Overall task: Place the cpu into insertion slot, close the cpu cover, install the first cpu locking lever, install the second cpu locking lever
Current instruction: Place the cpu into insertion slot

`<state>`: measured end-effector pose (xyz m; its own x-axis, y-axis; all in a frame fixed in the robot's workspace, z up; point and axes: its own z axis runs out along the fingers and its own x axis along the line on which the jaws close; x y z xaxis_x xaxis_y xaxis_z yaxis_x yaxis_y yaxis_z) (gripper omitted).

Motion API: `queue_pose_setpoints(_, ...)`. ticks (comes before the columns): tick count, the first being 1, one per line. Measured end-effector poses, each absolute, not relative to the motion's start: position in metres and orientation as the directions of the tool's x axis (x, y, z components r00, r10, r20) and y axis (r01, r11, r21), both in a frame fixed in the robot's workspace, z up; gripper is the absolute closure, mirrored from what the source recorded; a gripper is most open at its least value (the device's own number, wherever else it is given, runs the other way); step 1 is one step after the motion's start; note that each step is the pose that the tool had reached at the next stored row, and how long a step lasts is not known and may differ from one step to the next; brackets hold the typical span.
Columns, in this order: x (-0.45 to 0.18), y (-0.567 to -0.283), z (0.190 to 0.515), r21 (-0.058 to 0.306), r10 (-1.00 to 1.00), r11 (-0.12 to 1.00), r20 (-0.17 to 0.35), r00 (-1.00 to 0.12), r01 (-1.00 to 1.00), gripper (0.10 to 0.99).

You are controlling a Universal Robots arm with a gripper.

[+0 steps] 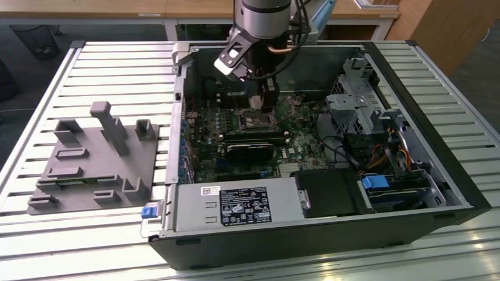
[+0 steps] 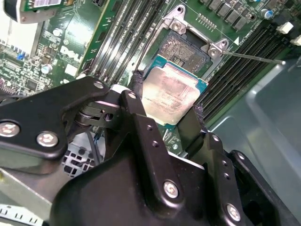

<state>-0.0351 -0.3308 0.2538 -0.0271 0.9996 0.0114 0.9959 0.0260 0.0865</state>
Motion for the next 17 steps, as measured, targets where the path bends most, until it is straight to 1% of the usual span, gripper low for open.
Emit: queue_pose_setpoints(17,-0.04,-0.323,0.232,0.086,1.0,0.027,-0.004,-0.027,0.996,0.545)
